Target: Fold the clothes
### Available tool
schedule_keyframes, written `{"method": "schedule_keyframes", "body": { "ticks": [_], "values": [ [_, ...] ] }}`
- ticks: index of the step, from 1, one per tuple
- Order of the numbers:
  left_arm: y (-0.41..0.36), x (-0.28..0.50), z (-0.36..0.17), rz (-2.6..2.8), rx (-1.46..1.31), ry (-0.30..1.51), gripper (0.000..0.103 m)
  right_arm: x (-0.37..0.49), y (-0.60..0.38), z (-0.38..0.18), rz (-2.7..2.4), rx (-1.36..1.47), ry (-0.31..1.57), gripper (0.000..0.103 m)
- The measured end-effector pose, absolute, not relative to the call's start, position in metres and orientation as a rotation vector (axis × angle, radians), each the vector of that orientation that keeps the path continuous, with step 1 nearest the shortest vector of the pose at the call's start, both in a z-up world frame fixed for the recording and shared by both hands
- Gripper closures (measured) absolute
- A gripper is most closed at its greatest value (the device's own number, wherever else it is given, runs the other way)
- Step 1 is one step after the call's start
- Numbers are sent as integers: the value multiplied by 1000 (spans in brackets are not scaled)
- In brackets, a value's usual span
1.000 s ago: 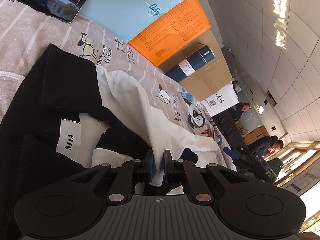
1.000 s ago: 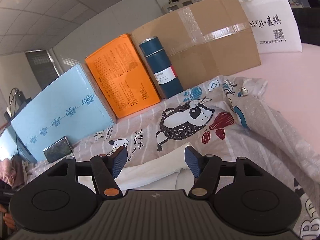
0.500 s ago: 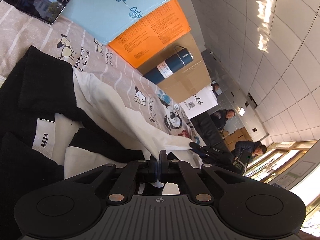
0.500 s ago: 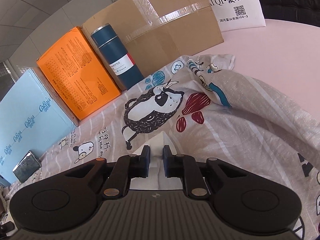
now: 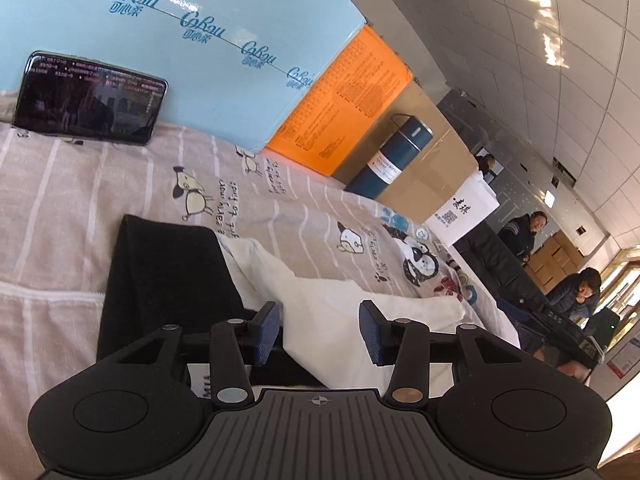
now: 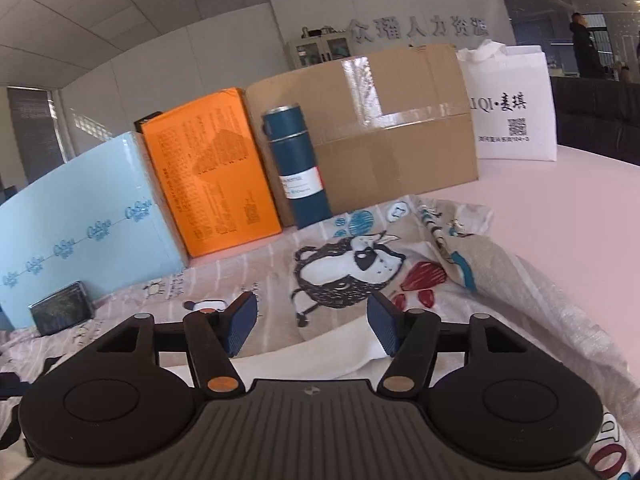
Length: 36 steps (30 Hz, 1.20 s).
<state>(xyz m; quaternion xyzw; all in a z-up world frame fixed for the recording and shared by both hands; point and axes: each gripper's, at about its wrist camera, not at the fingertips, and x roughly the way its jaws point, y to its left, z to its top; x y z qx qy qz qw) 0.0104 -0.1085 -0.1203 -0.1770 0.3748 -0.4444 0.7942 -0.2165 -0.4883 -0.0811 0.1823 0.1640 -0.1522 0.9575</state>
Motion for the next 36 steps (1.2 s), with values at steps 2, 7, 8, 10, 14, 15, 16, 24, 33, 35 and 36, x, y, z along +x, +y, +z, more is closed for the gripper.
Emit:
{"method": "schedule_keyframes", "body": {
  "ticks": [2,7,8,10,14,15,16,24,33,35,36],
  "values": [
    [-112,24,-120,-931,-377,804,63,-211,-467,-78,-176,376,334,34],
    [-132,32,-139,-943,-276,837,102,-181,-395,-94,179,316,430,31],
    [-132,29,-139,-936,-255,827,102,-175,-381,-99,237,292,452,30],
    [-129,21,-139,-929,-238,807,103,-164,-360,-111,285,237,503,30],
    [-123,10,-137,-925,-187,794,102,-148,-347,-129,262,200,590,43],
    [-124,9,-138,-925,-159,793,102,-146,-350,-133,247,220,606,54],
    [-126,10,-139,-928,-146,794,102,-144,-354,-137,231,241,621,58],
    [-130,54,-134,-944,-322,840,70,-154,-363,-138,200,283,564,89],
    [-143,74,-153,-871,-272,858,98,-177,-370,-136,143,295,530,98],
    [-144,71,-149,-869,-225,833,94,-180,-369,-139,152,302,548,98],
    [-145,69,-146,-870,-195,819,94,-181,-367,-141,161,297,558,98]
  ]
}}
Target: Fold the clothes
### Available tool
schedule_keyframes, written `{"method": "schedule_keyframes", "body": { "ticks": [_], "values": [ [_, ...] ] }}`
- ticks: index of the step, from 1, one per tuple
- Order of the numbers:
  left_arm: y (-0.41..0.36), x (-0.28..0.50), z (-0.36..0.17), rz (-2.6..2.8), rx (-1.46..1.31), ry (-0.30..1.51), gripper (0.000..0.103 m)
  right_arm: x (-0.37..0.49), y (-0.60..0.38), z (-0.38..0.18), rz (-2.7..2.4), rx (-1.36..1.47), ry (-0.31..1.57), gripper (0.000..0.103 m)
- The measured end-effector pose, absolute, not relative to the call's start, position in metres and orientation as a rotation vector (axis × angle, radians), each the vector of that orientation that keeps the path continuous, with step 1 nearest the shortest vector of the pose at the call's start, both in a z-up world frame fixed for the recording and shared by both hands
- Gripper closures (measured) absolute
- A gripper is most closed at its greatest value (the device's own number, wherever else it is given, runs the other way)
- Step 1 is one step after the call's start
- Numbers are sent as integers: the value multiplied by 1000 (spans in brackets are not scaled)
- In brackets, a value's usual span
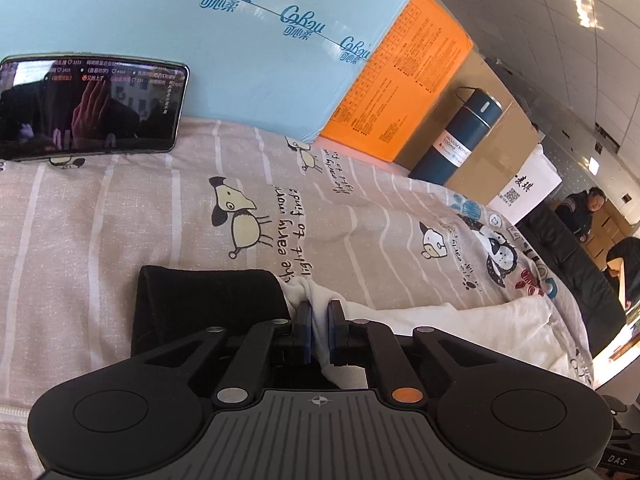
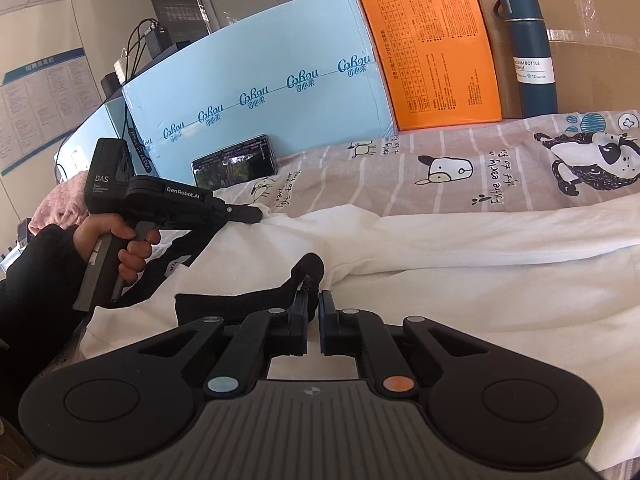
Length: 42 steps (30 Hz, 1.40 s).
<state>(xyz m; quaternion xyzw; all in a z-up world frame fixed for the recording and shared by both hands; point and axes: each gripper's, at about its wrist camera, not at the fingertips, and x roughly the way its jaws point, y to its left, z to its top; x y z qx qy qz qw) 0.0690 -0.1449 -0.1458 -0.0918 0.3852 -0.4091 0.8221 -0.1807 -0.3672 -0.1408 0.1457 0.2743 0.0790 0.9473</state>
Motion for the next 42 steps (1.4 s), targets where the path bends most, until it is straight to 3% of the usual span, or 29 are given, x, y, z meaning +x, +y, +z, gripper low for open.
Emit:
{"method": "schedule_keyframes", "body": {
  "ticks": [3,4,5,6,10,15,19,22,25,28,33,42],
  "values": [
    [-144,60,-133,-876,-114,769,86,-186,-367,-140,182,297,551,93],
    [-141,55,-128,-858,-86,733,77,-188,-370,-138,180,307,535,88],
    [-139,50,-123,-839,-58,697,64,-190,-374,-135,170,324,515,71],
    [-137,45,-117,-821,-31,662,60,-191,-378,-132,154,344,496,60],
    [-143,22,-103,-815,87,489,58,-182,-393,-124,112,456,436,59],
    [-163,26,-119,-743,286,501,58,-157,-373,-122,110,363,455,56],
    [-156,24,-122,-675,322,486,57,-141,-353,-137,43,177,595,56],
    [-149,7,-105,-724,300,404,47,-140,-347,-146,43,135,622,55],
    [-150,-21,-96,-933,303,366,29,-141,-348,-151,42,133,625,50],
    [-164,-42,-110,-1038,400,448,26,-143,-352,-151,46,161,616,46],
    [-172,-49,-134,-953,494,509,20,-166,-381,-136,101,283,511,30],
    [-199,-97,-99,-1022,393,317,19,-220,-515,-97,-22,418,283,25]
  ]
}}
